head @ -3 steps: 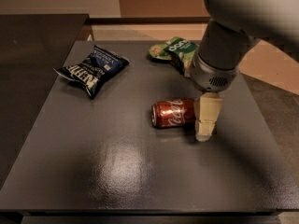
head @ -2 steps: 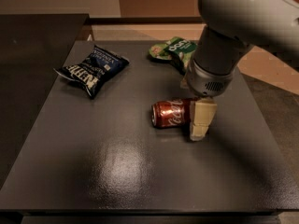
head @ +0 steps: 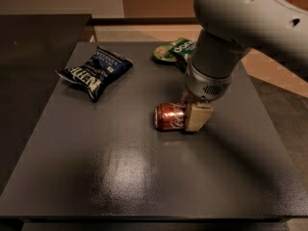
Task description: Move coke can near blue chip bag
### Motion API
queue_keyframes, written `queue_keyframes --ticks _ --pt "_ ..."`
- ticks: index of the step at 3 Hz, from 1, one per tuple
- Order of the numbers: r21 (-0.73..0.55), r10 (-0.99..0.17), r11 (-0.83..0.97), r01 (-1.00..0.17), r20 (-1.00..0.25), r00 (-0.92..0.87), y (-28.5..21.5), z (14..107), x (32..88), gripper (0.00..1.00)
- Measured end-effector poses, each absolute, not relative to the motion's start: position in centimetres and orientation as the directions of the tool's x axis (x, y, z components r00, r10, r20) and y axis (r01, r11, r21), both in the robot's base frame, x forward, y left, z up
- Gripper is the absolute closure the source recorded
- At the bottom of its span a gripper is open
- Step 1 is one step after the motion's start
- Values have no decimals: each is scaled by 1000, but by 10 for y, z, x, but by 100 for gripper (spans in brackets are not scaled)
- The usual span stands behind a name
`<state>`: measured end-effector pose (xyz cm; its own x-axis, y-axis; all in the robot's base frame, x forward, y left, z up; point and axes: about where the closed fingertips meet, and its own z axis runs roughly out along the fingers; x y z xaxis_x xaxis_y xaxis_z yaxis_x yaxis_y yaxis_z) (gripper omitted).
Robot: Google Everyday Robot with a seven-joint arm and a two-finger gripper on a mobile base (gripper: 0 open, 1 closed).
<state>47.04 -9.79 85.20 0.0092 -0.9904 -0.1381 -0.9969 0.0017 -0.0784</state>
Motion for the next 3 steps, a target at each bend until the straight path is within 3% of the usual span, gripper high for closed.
queue_keyframes --ticks 1,2,3 --pt "-96 -993 5 -995 -120 7 -86 867 481 88" --pt "-120 -994 20 -993 -112 -7 -68 884 503 100" --pt "-130 -991 42 -991 -134 -24 -46 901 527 100"
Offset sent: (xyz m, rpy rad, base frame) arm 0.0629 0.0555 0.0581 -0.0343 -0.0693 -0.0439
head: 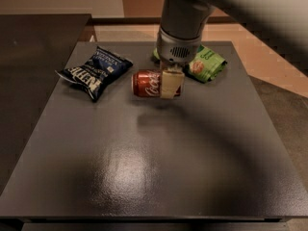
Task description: Move coke can near blue chip bag
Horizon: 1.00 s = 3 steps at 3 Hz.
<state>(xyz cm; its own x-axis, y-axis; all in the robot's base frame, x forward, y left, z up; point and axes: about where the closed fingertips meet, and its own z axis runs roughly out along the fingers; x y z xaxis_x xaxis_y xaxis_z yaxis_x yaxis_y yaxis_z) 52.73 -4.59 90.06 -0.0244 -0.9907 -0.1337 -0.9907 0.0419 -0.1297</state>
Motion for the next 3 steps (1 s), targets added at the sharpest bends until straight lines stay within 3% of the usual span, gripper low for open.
queue_keyframes --ticks 3 --pt "-93 -982 58 -994 -186 -40 9 900 574 100"
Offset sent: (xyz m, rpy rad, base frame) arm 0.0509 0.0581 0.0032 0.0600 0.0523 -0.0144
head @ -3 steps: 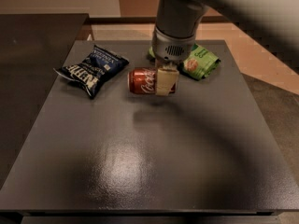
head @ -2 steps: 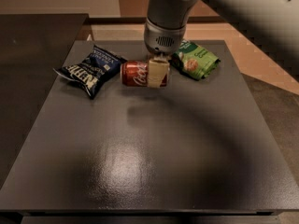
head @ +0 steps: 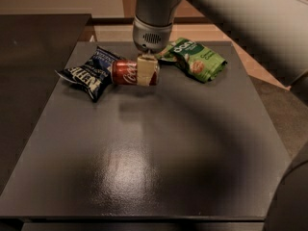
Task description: Move coke can near blue chip bag
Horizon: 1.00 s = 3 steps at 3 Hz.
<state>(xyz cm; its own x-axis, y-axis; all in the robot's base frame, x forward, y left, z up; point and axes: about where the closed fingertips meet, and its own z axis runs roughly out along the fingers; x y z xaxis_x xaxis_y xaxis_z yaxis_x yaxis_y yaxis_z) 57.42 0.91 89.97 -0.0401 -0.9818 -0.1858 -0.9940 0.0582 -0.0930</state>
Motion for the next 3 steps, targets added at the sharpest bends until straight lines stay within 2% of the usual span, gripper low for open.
queue_keyframes --ticks 1,3 --pt "-79 -982 65 -995 -181 -49 18 890 584 100" --pt "-61 -980 96 -993 -179 -84 17 872 599 59"
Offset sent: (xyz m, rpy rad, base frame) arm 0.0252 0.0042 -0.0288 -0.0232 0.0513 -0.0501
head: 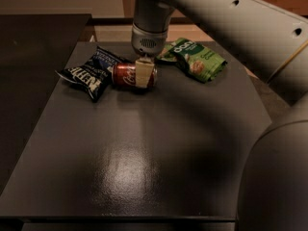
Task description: Move coke can near blue chip bag
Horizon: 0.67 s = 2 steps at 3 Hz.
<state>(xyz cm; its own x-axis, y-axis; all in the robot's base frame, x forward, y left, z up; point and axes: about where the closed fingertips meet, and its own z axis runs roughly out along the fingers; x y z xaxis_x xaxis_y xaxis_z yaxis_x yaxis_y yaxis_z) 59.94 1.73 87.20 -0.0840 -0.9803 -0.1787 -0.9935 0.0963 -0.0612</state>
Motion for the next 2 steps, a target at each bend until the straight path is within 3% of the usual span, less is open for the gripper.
queue_keyframes --ticks 2 --pt "-58 -981 97 -994 -176 -85 18 860 607 12"
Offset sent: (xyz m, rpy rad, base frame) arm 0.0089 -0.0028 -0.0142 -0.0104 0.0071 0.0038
